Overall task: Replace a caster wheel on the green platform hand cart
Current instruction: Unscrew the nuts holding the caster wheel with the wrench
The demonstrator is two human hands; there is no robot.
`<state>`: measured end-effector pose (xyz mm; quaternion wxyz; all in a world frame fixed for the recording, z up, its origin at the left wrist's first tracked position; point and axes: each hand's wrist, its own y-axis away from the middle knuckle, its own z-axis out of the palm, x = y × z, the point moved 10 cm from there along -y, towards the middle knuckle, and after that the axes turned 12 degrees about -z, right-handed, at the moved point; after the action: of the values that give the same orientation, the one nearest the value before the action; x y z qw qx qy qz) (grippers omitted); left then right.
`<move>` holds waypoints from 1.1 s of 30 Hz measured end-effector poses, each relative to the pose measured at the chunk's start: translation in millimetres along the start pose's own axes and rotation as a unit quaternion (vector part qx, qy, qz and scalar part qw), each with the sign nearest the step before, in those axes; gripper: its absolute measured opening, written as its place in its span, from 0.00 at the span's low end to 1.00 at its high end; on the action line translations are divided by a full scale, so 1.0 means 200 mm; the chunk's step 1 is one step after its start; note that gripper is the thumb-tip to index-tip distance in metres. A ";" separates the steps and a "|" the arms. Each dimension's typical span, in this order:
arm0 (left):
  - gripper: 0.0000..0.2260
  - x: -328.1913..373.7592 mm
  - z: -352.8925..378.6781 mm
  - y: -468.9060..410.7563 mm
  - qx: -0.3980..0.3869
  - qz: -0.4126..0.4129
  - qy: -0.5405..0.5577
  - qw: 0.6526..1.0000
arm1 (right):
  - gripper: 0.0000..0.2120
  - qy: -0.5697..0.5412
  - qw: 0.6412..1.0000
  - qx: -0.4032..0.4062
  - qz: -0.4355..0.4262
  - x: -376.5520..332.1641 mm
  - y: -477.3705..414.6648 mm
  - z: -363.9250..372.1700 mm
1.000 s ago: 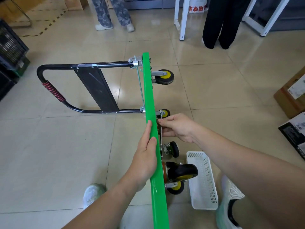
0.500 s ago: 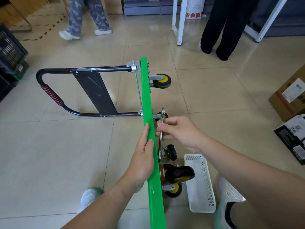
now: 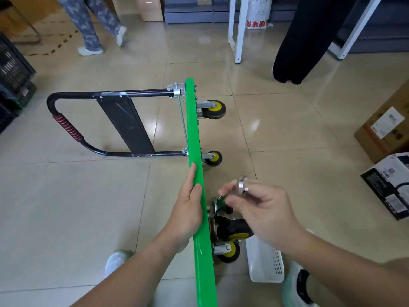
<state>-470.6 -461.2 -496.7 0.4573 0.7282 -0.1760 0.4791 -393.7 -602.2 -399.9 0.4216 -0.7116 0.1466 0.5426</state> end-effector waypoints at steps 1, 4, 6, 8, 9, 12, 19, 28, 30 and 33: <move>0.23 0.00 0.00 0.00 0.002 -0.004 -0.002 1.000 | 0.07 -0.030 0.999 0.017 0.033 0.01 -0.04 -0.02; 0.23 0.01 0.00 0.01 0.007 -0.008 -0.003 1.000 | 0.08 -0.063 0.989 0.041 0.131 0.15 -0.17 -0.04; 0.23 0.02 0.00 0.02 0.009 -0.007 0.004 1.000 | 0.06 -0.079 0.979 0.047 0.182 0.26 -0.24 -0.04; 0.23 0.02 0.01 0.02 0.009 -0.009 0.005 1.000 | 0.03 -0.094 0.968 0.046 0.227 0.36 -0.30 -0.02; 0.23 0.02 0.00 0.02 0.008 -0.010 0.005 1.000 | 0.03 -0.093 0.965 0.037 0.242 0.40 -0.32 -0.01; 0.23 0.00 -0.01 0.00 0.006 -0.013 0.005 1.000 | 0.06 -0.092 0.958 -0.004 0.271 0.50 -0.35 0.04; 0.23 -0.01 -0.01 0.00 0.001 -0.019 0.006 1.000 | 0.07 -0.079 0.942 -0.061 0.322 0.68 -0.34 0.12; 0.23 -0.03 -0.01 -0.01 0.003 -0.017 0.007 1.000 | 0.11 -0.119 0.913 -0.107 0.375 0.79 -0.29 0.26; 0.23 -0.02 -0.01 -0.01 0.001 -0.021 0.006 1.000 | 0.11 -0.122 0.910 -0.113 0.380 0.79 -0.29 0.28; 0.23 -0.02 -0.02 -0.01 0.004 -0.018 0.005 1.000 | 0.10 -0.130 0.907 -0.117 0.383 0.80 -0.29 0.29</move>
<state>-472.6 -458.2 -500.4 0.4641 0.7306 -0.1581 0.4753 -334.2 -483.2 -520.0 0.1104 -0.5685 0.2866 0.7632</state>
